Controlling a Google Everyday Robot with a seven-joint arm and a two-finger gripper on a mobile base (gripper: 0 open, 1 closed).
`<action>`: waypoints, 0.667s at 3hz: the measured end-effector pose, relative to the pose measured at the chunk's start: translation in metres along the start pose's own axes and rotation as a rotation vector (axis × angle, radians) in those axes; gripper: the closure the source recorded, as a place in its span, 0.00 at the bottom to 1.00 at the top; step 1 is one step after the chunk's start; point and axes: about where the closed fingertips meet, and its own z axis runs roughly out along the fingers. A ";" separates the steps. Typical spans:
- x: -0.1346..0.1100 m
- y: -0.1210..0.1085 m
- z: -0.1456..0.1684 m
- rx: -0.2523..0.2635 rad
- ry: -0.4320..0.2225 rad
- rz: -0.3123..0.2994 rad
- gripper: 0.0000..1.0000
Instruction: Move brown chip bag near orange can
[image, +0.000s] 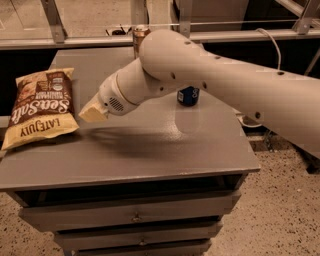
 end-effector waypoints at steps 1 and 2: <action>-0.017 0.000 -0.028 0.056 -0.003 -0.023 0.46; -0.031 0.004 -0.034 0.094 -0.007 -0.024 0.23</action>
Offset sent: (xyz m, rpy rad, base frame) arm -0.0060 0.0023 0.0560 -0.0017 -0.0872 -0.1201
